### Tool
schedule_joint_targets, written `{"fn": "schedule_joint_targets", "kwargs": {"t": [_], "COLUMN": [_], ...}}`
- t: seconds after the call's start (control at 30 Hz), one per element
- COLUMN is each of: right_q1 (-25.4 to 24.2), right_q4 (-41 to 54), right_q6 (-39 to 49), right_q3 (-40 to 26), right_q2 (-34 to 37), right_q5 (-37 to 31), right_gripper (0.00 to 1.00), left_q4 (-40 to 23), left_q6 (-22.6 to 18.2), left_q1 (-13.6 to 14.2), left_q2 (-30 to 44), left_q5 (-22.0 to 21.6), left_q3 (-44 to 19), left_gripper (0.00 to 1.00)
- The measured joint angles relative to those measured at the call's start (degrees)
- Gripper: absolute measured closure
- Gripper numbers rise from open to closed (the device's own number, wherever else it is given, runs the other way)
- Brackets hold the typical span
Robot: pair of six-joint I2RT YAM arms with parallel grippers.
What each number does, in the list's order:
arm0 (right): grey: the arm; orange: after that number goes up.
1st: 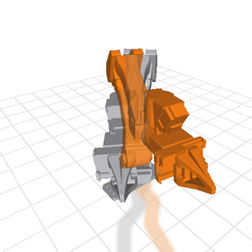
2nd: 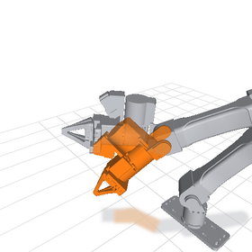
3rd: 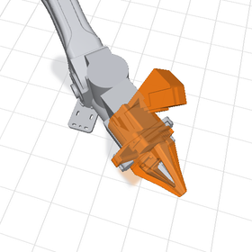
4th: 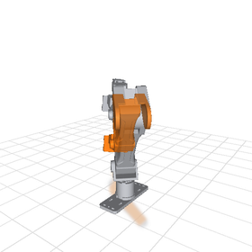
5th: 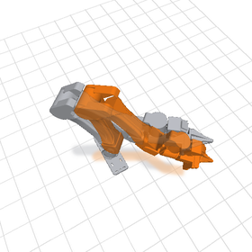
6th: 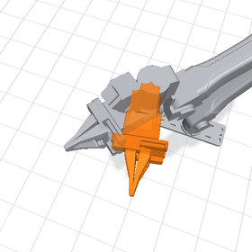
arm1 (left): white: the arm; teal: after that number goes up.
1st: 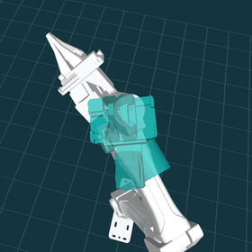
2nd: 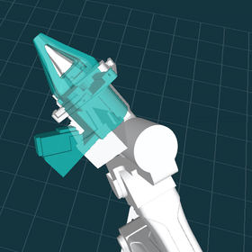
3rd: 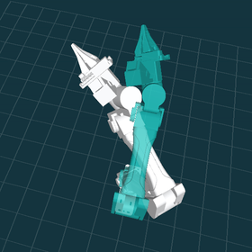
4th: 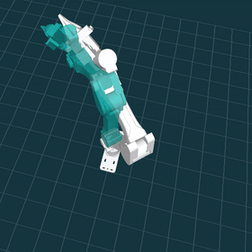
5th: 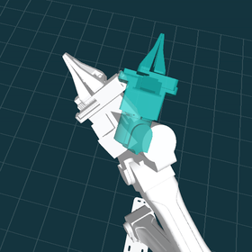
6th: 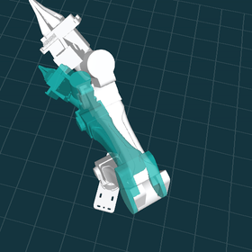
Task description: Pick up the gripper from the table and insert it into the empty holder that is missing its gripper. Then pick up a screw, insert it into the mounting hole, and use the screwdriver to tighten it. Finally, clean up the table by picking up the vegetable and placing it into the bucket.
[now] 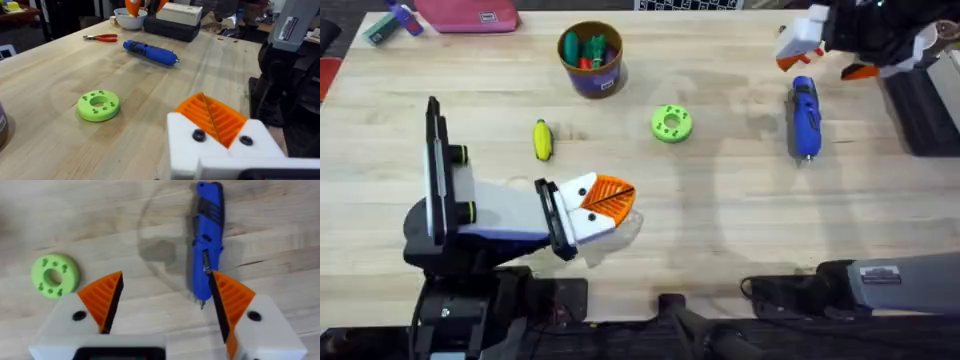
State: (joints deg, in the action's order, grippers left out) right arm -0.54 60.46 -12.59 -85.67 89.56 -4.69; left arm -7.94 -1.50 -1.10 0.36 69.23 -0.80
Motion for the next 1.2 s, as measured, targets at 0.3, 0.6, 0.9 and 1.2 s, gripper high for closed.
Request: {"fn": "schedule_joint_targets", "kwargs": {"t": [0.3,0.6,0.9,1.2], "right_q1": [-6.99,-10.67,-11.20,-12.37], "right_q4": [-1.09,-4.29,-7.75,-10.13], "right_q6": [4.92,8.87,10.54,11.18], "right_q3": [0.00,0.02,0.02,0.02], "right_q2": [9.01,12.52,21.25,25.92], "right_q5": [0.00,-0.02,2.10,2.58], "right_gripper": [0.008,0.008,0.007,0.008], "left_q4": [0.01,0.00,0.00,0.02], "left_q6": [0.00,0.00,0.00,0.00], "left_q1": [0.00,0.00,0.00,0.00], "left_q2": [0.00,0.00,0.00,0.00], "left_q5": [0.00,0.02,0.00,0.00], "left_q3": [0.00,0.00,0.00,0.00], "left_gripper": [0.982,0.982,0.982,0.982]}}
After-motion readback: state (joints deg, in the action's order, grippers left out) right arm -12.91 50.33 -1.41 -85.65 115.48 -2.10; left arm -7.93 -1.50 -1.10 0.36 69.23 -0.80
